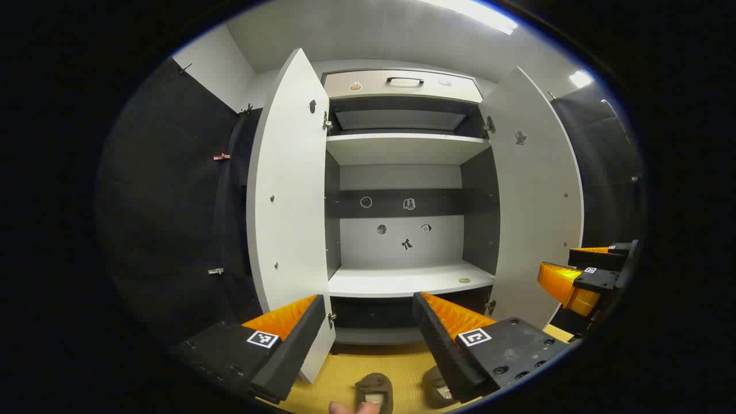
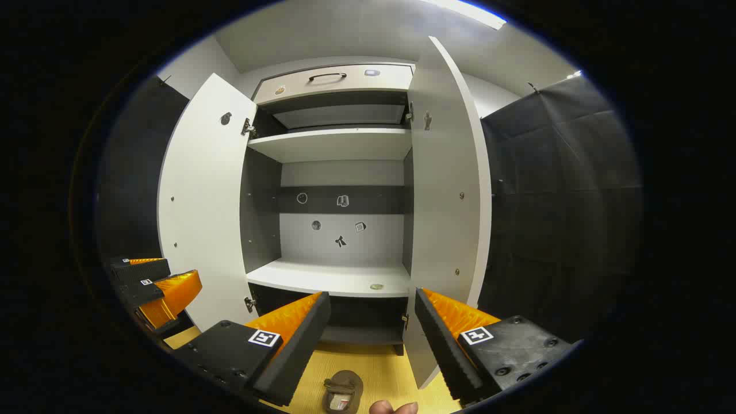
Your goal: Grab one shoe with the right hand and put it into the shoe cabinet, grab the other shoe with the left hand and put it into the shoe cabinet; then close the right door with the right hand and the left door with the left hand.
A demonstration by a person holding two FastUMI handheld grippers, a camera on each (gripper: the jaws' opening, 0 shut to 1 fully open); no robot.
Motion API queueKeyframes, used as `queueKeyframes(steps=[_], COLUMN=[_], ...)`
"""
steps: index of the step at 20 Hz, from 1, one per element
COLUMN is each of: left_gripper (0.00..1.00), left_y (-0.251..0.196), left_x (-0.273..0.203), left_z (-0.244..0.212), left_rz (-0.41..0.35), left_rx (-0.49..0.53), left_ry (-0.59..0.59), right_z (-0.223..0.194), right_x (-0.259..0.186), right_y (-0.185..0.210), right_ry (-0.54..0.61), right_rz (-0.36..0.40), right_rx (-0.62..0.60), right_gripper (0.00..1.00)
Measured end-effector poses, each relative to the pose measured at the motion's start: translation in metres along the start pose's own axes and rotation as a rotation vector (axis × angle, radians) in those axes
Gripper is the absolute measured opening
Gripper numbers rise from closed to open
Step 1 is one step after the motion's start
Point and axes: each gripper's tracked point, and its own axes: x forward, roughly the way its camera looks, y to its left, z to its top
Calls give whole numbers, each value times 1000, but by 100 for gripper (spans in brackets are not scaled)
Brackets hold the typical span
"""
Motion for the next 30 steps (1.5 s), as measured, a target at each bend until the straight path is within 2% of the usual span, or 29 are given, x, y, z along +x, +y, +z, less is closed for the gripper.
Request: queueKeyframes(steps=[23, 30], left_gripper=[98, 98], left_y=[-1, 6], left_x=[1, 1], left_z=[3, -1], left_rz=[0, 8], left_rx=[23, 22], left_ry=[-12, -8], right_z=[10, -14], right_x=[1, 3], right_y=[3, 13], right_ry=[-28, 44], right_rz=[6, 36], right_rx=[-15, 9], right_gripper=[98, 98])
